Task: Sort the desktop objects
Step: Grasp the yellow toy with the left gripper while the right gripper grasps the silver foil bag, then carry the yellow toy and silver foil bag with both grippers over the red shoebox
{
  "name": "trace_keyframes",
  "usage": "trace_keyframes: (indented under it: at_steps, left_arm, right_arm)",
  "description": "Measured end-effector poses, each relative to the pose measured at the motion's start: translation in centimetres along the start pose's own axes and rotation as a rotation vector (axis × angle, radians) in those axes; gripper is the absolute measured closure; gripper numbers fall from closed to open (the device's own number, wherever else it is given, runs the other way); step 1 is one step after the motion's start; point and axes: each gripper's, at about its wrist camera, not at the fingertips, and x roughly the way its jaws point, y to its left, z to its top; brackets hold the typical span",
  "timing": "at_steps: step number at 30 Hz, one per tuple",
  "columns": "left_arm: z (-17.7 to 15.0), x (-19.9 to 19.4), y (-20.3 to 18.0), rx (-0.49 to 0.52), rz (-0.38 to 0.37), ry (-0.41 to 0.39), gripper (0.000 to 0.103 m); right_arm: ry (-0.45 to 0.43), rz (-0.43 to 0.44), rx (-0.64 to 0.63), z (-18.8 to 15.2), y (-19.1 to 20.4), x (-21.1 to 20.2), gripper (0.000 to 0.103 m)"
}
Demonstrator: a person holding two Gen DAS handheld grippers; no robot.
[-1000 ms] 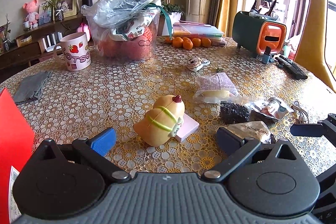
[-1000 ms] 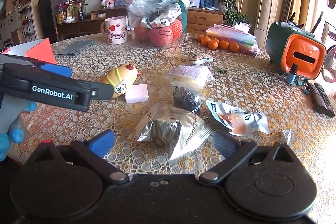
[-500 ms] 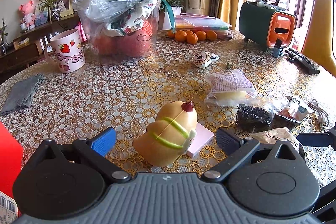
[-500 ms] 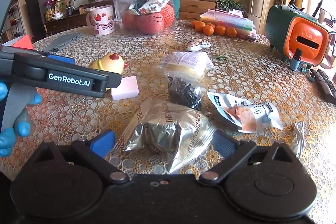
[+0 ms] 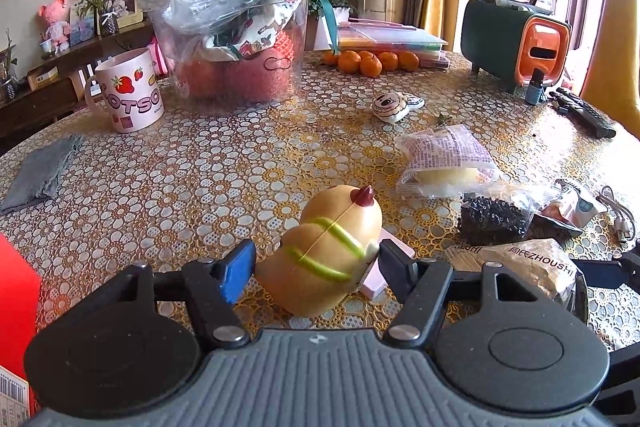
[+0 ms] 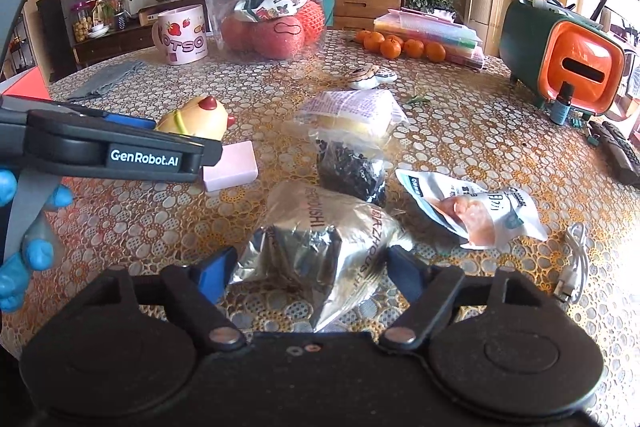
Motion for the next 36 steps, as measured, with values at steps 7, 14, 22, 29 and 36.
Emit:
trace_keyframes:
  at_steps: [7,14,22,29,36]
  left_arm:
    - [0.0,-0.6,-0.2,0.0,0.023,0.011,0.041]
    - [-0.2,-1.7,0.0,-0.029,0.029,0.027,0.044]
    - [-0.6,-4.6,0.0,-0.044,0.009,0.023,0.045]
    - [-1.4,-7.9,0.3,-0.043,-0.027,0.03,0.045]
    - [-2.2,-12.0,0.9,-0.061,-0.064,0.031,0.045]
  right_arm:
    - [0.001,-0.024,-0.004,0.2,0.3,-0.4,0.034]
    - [-0.003,-0.028,-0.012,0.2,0.5,-1.2,0.049]
    - [-0.025,-0.019,-0.013,0.1,0.7,-2.8,0.056]
    - [-0.036,-0.002,-0.018,-0.4,1.1,-4.8,0.056]
    - [-0.069,0.029,-0.024,-0.3,2.0,-7.6,0.056]
